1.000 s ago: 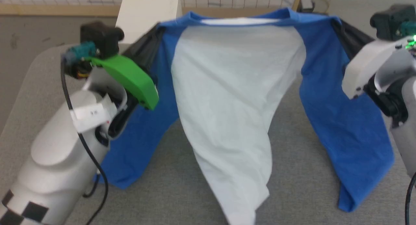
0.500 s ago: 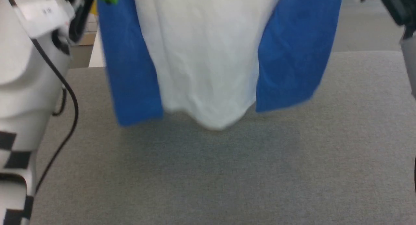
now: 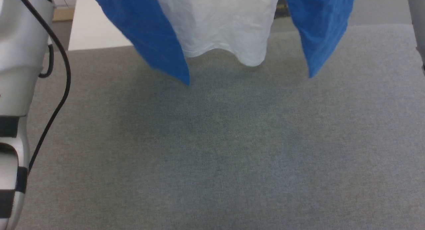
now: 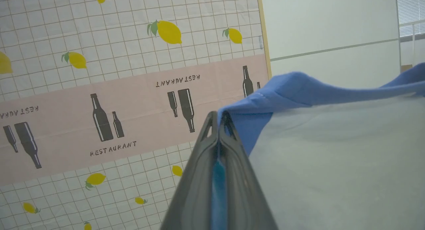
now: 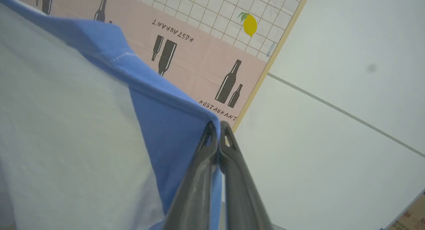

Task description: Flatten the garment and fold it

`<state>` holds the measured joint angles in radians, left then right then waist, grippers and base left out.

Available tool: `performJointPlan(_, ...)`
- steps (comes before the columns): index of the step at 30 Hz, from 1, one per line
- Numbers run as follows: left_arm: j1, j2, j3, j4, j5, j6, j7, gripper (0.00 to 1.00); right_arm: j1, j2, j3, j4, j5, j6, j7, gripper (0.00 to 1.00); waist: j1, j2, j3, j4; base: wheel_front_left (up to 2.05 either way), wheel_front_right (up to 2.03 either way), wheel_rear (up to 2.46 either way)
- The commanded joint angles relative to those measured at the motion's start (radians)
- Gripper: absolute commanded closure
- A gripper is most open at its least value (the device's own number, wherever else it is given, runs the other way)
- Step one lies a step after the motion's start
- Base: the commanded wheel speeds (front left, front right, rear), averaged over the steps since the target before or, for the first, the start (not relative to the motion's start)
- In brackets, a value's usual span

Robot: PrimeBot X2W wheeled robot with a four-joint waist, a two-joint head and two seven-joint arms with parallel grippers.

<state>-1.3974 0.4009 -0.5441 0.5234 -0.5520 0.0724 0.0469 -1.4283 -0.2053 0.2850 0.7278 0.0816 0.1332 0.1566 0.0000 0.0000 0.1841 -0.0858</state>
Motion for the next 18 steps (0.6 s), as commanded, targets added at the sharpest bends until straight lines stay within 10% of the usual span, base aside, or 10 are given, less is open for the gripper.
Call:
performJointPlan(1, -0.029, -0.002, -0.001, 0.009, 0.008, 0.004, -0.008, 1.0, -0.025, 0.001, -0.01, 0.017, -0.011, -0.002, -0.008, 1.0, 0.0, 0.0, 0.062, -0.013, 0.0, 0.0, 0.0)
performJointPlan(18, -0.314, -0.031, 0.027, 0.061, 0.074, 0.041, -0.157, 1.0, -0.323, -0.01, -0.076, 0.097, -0.273, -0.002, -0.178, 1.0, 0.0, 0.0, 0.397, 0.003, 0.0, 0.0, 0.0)
